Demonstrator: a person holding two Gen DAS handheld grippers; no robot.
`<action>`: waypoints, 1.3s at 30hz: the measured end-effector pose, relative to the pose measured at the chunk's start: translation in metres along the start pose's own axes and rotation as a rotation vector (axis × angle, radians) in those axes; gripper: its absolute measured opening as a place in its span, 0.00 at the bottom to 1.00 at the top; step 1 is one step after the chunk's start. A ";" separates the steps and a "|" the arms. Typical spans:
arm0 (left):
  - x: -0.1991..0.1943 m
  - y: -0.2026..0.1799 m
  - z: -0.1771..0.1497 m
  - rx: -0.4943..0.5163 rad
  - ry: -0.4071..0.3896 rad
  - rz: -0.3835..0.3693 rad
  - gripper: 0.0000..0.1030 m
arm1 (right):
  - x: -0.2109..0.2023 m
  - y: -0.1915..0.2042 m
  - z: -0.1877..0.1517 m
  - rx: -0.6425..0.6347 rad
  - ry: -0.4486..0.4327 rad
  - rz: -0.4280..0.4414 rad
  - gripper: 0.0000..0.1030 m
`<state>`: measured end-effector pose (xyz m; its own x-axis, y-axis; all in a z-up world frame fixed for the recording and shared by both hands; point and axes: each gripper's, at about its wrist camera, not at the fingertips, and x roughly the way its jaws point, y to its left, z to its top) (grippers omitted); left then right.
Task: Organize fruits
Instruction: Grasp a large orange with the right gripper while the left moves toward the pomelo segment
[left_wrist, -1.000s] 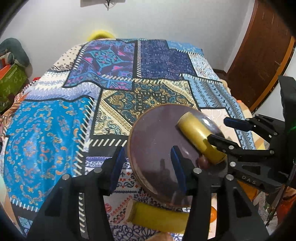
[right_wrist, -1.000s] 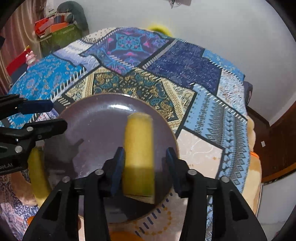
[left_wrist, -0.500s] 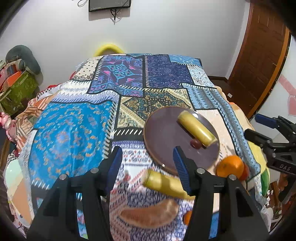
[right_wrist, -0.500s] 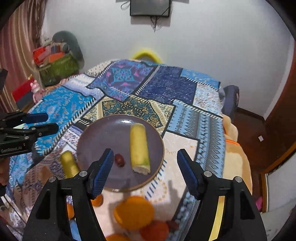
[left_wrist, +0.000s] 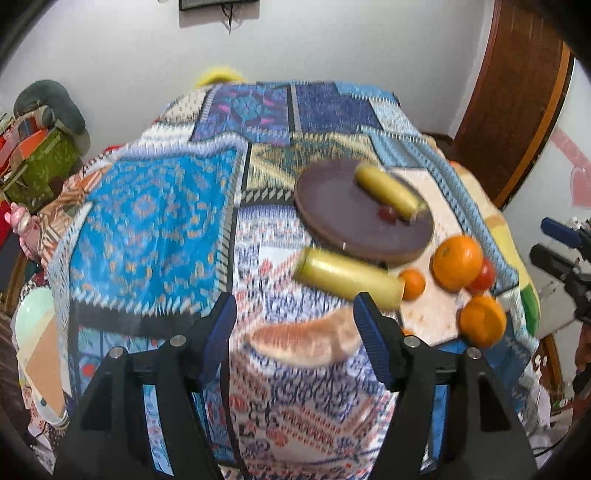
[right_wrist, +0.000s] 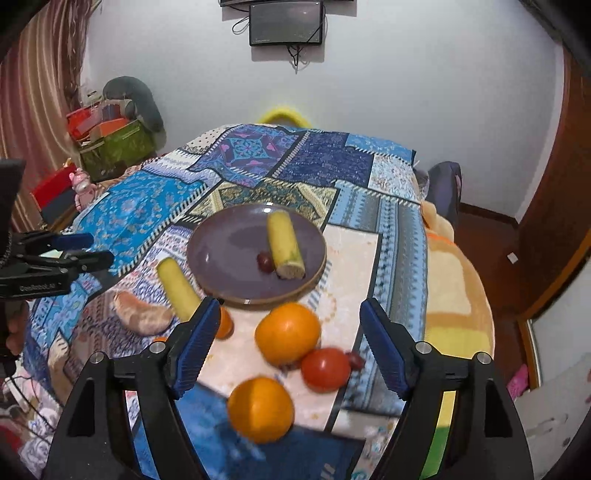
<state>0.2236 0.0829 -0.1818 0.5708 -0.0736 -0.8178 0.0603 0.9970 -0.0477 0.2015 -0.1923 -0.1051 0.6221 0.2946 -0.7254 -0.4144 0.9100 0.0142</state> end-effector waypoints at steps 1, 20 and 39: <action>0.002 0.000 -0.004 0.003 0.012 -0.002 0.67 | 0.000 0.000 -0.003 0.011 0.004 0.001 0.73; 0.069 -0.014 -0.022 0.184 0.140 -0.012 0.94 | 0.033 0.007 -0.059 0.145 0.189 0.046 0.73; 0.073 -0.015 -0.029 0.148 0.153 -0.056 0.87 | 0.055 0.002 -0.074 0.190 0.229 0.088 0.55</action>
<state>0.2409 0.0634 -0.2577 0.4331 -0.1129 -0.8943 0.2141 0.9766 -0.0197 0.1856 -0.1960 -0.1957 0.4141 0.3210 -0.8517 -0.3154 0.9284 0.1966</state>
